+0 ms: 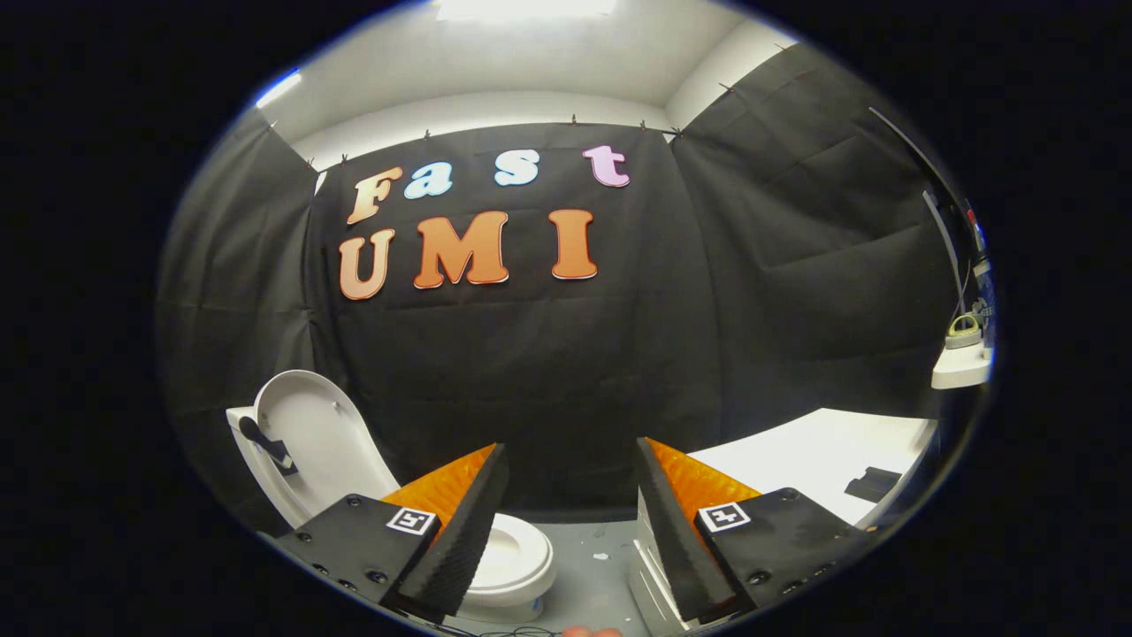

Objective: Open the toilet lid.

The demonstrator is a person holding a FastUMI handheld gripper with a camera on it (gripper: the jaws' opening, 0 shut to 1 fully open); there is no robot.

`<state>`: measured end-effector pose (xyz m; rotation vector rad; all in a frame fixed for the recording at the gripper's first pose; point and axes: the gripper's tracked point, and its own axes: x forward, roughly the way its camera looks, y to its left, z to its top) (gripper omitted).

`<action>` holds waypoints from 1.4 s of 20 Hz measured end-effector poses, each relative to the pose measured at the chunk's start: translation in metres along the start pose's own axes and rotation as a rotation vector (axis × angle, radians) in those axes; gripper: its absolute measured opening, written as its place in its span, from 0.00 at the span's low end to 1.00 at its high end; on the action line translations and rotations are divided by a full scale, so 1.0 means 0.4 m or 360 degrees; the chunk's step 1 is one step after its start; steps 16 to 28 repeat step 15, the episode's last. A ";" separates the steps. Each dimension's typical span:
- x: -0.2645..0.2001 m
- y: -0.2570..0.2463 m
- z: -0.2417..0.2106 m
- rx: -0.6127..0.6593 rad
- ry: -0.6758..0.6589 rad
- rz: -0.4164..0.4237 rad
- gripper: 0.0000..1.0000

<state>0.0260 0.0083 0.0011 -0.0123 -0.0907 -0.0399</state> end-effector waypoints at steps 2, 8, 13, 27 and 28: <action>-0.028 0.012 0.003 -0.0022 0.0003 0.0016 0.92; -0.068 0.022 0.000 -0.0003 0.0032 0.0044 0.92; -0.064 0.025 -0.004 -0.0027 0.0030 0.0053 0.93; -0.065 0.028 0.000 -0.0034 0.0023 0.0058 0.93; -0.065 0.028 0.000 -0.0034 0.0023 0.0058 0.93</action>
